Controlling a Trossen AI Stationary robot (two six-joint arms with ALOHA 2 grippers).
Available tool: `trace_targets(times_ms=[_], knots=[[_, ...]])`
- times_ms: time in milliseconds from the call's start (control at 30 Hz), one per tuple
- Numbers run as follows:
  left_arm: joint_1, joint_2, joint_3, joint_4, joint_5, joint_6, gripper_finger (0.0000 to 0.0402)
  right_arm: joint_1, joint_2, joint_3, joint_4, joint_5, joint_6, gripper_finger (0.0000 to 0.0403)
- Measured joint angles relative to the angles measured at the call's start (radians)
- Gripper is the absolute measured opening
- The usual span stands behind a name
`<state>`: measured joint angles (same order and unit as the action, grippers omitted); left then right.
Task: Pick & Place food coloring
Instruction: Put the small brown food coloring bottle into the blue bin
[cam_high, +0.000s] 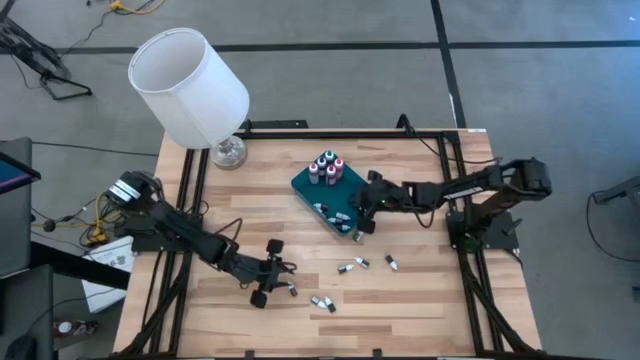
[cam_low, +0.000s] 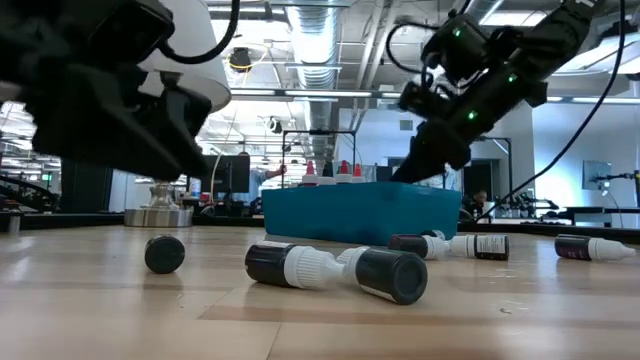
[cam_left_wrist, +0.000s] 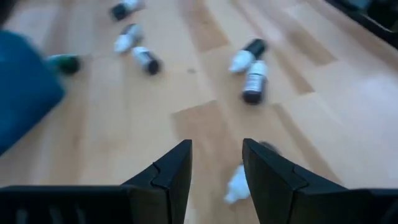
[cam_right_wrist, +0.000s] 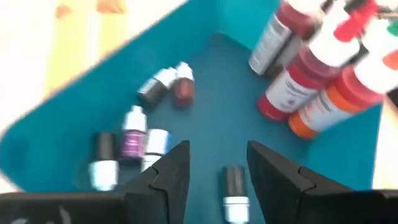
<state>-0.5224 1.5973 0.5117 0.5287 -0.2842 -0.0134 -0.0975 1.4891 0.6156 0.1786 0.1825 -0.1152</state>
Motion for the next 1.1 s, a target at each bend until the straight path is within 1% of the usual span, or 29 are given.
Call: trace_targets(times_ms=[167,267,367,600,933,1100], knots=[[0.000,0.078,0.000,0.107,0.148,0.074,0.0137,0.068,-0.063,0.000,0.010,0.000,-0.048,0.0150],[0.004,0.106,0.001,0.150,0.167,0.112,0.0137,0.116,-0.105,0.000,0.011,0.000,-0.074,0.0144],[0.031,0.143,0.002,0.175,0.179,0.117,0.0137,0.157,-0.147,0.000,0.015,0.000,-0.086,0.0138],[0.104,0.216,0.003,0.251,0.367,0.108,0.0137,0.246,-0.224,0.000,0.018,0.000,-0.128,0.0128],[0.122,0.222,0.003,0.232,0.379,0.069,0.0137,0.308,-0.281,0.000,0.018,0.001,-0.131,0.0126],[0.122,0.222,0.003,0.208,0.353,0.038,0.0137,0.314,-0.281,0.000,0.017,0.003,-0.130,0.0122]])
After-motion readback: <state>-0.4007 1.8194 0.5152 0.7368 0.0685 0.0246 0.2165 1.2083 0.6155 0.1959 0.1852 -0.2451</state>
